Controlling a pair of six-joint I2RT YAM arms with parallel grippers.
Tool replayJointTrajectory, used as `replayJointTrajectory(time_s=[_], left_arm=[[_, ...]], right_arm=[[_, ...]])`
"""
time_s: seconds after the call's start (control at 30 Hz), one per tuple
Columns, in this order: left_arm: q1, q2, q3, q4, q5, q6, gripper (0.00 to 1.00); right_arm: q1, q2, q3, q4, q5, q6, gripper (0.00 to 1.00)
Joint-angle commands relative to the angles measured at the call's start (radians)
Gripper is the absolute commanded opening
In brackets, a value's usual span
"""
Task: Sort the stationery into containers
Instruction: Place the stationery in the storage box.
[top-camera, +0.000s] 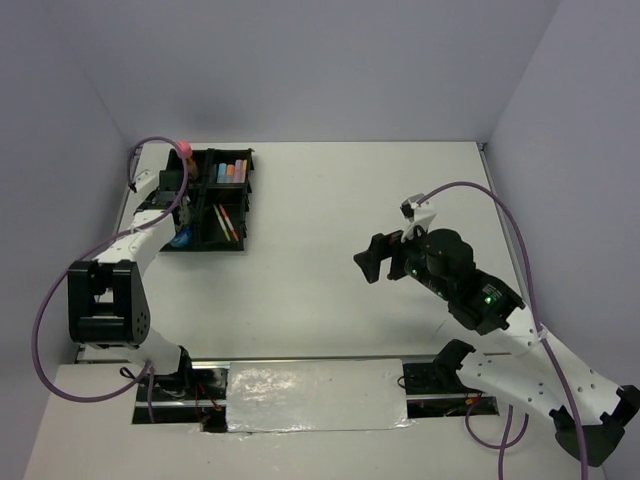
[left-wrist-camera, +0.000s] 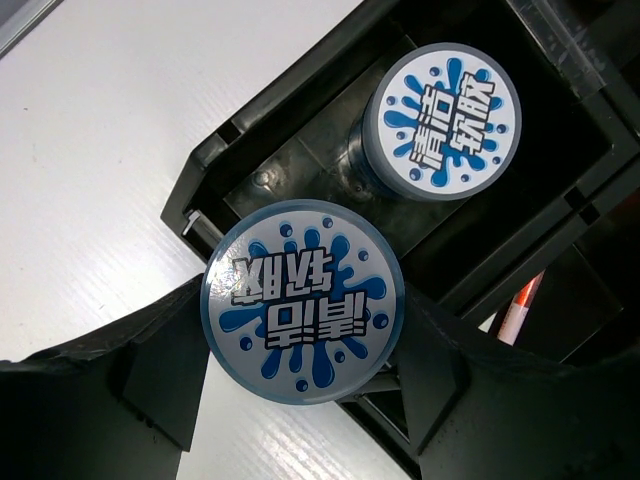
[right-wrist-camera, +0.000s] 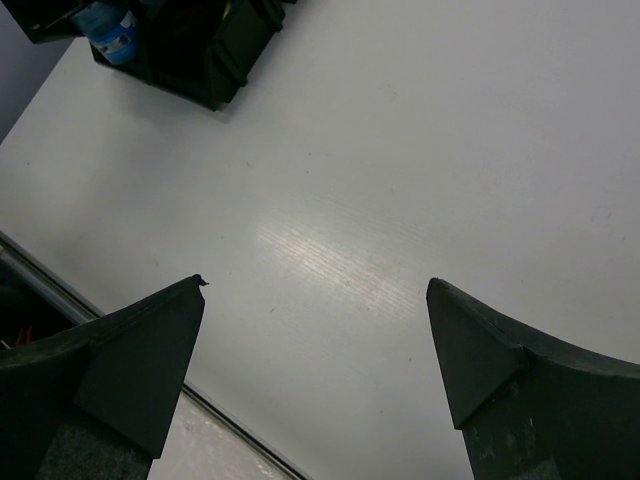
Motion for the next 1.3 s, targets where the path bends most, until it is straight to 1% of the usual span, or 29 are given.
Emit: replayJointTrajectory(time_s=[0.0, 0.1, 0.23, 0.47, 0.67, 0.83, 0.93, 0.97, 1.03, 1.07, 1.13, 1.17, 1.2, 1.23, 1.27], left_arm=[[0.005, 0.006, 0.059, 0.095, -0.033, -0.014, 0.00], [0.005, 0.016, 0.053, 0.122, -0.038, -0.010, 0.00], [0.005, 0.011, 0.030, 0.198, -0.028, -0.001, 0.00], [0.005, 0.057, 0.056, 0.202, -0.030, 0.007, 0.00], [0.005, 0.069, 0.042, 0.208, -0.028, -0.007, 0.00], [0.005, 0.062, 0.012, 0.265, -0.044, -0.002, 0.00], [0.005, 0.063, -0.005, 0.303, -0.050, 0.009, 0.04], [0.005, 0.065, -0.010, 0.313, -0.047, 0.013, 0.08], [0.003, 0.074, -0.011, 0.311, -0.051, 0.015, 0.10], [0.005, 0.075, -0.019, 0.317, -0.051, 0.019, 0.16], [0.005, 0.077, -0.030, 0.334, -0.056, 0.016, 0.25], [0.005, 0.079, -0.039, 0.337, -0.056, 0.018, 0.34], [0.005, 0.079, -0.039, 0.333, -0.056, 0.007, 0.41], [0.005, 0.079, -0.042, 0.330, -0.053, 0.007, 0.56], [0.005, 0.079, -0.041, 0.319, -0.058, -0.005, 0.63]], right_arm=[[0.005, 0.017, 0.033, 0.055, -0.028, -0.017, 1.00], [0.005, 0.033, 0.033, 0.063, -0.042, -0.017, 1.00], [0.005, 0.050, 0.037, 0.066, -0.049, -0.019, 1.00], [0.005, 0.058, 0.042, 0.071, -0.062, -0.019, 1.00], [0.005, 0.060, 0.042, 0.071, -0.060, -0.019, 1.00], [0.005, 0.058, 0.037, 0.075, -0.069, -0.019, 1.00], [0.005, 0.061, 0.033, 0.081, -0.080, -0.017, 1.00], [0.005, 0.061, 0.031, 0.084, -0.083, -0.015, 1.00], [0.006, 0.063, 0.030, 0.086, -0.085, -0.015, 1.00], [0.006, 0.063, 0.028, 0.087, -0.086, -0.014, 1.00], [0.008, 0.061, 0.026, 0.086, -0.089, -0.015, 1.00], [0.008, 0.061, 0.028, 0.086, -0.089, -0.015, 1.00], [0.008, 0.061, 0.028, 0.086, -0.089, -0.015, 1.00], [0.008, 0.060, 0.031, 0.083, -0.089, -0.017, 1.00], [0.008, 0.060, 0.031, 0.083, -0.089, -0.017, 1.00]])
